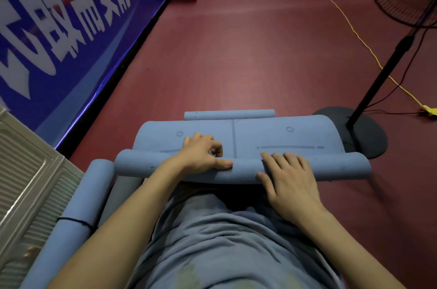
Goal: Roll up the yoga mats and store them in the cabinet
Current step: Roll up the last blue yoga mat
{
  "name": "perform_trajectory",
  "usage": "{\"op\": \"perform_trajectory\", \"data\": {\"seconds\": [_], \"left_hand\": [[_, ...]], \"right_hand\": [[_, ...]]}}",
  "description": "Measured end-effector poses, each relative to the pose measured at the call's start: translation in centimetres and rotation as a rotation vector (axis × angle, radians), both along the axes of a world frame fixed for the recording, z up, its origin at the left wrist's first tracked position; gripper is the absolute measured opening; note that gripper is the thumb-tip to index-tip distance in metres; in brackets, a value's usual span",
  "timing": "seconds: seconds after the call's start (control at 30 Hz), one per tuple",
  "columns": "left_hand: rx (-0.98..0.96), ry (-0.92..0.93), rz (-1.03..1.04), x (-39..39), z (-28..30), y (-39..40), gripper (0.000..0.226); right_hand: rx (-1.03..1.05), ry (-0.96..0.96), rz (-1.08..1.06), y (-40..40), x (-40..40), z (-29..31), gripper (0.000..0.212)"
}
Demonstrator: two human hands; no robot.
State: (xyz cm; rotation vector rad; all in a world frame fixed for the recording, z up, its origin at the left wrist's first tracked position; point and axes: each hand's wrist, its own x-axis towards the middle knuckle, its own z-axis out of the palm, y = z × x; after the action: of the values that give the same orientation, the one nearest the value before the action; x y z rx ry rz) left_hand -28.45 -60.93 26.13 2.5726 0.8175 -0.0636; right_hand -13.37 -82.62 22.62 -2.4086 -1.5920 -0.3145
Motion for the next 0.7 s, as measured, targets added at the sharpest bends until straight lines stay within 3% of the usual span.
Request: {"op": "perform_trajectory", "data": {"seconds": [0.1, 0.23, 0.37, 0.5, 0.7], "left_hand": [[-0.012, 0.041, 0.042, 0.9, 0.2, 0.4, 0.042], [0.003, 0.119, 0.063, 1.9, 0.7, 0.7, 0.045], [0.082, 0.15, 0.067, 2.3, 1.2, -0.2, 0.041], [0.142, 0.04, 0.115, 2.0, 0.1, -1.9, 0.025], [0.384, -0.123, 0.171, 0.7, -1.7, -3.7, 0.032]], "right_hand": [[0.106, 0.135, -0.037, -0.2, -1.1, -0.7, 0.042], [0.013, 0.072, -0.061, -0.9, -2.8, -2.5, 0.07], [-0.055, 0.063, -0.067, -0.5, -2.4, -2.7, 0.076], [-0.135, 0.053, -0.081, 0.8, -1.9, -2.4, 0.079], [-0.249, 0.045, -0.093, 1.5, -1.8, -1.7, 0.093]]}}
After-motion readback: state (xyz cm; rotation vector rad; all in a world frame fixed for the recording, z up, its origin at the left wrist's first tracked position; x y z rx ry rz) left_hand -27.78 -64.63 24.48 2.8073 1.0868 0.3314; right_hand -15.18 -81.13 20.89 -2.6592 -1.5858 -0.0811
